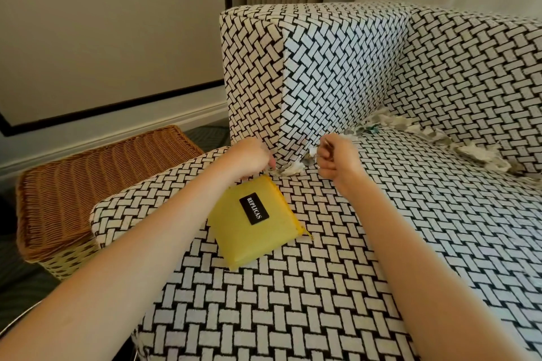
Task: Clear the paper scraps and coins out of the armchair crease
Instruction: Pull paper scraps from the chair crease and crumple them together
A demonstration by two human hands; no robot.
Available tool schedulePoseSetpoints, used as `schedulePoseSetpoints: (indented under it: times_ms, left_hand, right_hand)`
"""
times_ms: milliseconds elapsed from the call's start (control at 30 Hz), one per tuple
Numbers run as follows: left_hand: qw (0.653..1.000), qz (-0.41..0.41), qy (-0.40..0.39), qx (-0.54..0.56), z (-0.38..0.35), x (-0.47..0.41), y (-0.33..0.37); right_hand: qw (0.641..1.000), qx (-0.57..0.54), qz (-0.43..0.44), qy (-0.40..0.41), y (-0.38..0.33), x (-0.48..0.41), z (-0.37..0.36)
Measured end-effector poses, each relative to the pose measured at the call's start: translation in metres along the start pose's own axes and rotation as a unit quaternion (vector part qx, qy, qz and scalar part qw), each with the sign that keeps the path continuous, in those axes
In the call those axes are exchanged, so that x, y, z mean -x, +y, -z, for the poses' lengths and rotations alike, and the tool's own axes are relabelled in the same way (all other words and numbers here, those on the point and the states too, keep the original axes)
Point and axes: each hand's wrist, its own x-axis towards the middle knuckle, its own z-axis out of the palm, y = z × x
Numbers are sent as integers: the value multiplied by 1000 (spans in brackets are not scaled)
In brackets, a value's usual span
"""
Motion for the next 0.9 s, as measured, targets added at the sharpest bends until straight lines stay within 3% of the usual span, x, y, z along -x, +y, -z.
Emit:
schedulePoseSetpoints:
  times_ms: [67,133,200,267,300,367,400,500,633,700,733,800,833,900]
  left_hand:
    - [991,-80,72,-82,-6,6,-4]
    - [977,-118,126,-124,-12,9,-7]
    - [965,-123,163,-167,-17,5,-10]
    - [952,-118,179,-219,-23,3,-10]
    - [945,-120,184,-241,-26,2,-9]
    - [932,-133,195,-274,-33,0,-4]
    - [927,-139,202,-283,-37,-1,-1]
    - [925,-150,217,-274,-41,-4,5]
    - [962,-146,157,-167,-20,1,5]
    - [977,-148,113,-106,-11,6,6]
    - [984,-139,84,-74,-7,7,8]
    - [996,-80,5,36,-4,11,12]
    - [992,-38,-40,112,-1,14,16]
    - [962,3,-118,245,2,19,23]
  right_hand:
    - [980,-176,-97,0,0,-3,7]
    - [971,-201,-125,8,-1,-3,11]
    - [980,-157,-120,17,-3,-3,8]
    - [995,30,-75,54,-2,-2,2]
    - [978,191,-20,87,0,-3,1]
    - [872,463,123,100,10,-5,1]
    - [824,540,150,79,12,-4,0]
    - [760,634,133,59,16,-8,-6]
    - [719,670,157,99,21,-13,-13]
    - [766,604,191,110,19,-11,-10]
    - [822,522,191,126,16,-9,-7]
    - [961,218,92,143,5,-3,-4]
    - [991,54,13,119,0,0,-3]
    - [980,-152,-120,40,-3,9,-3]
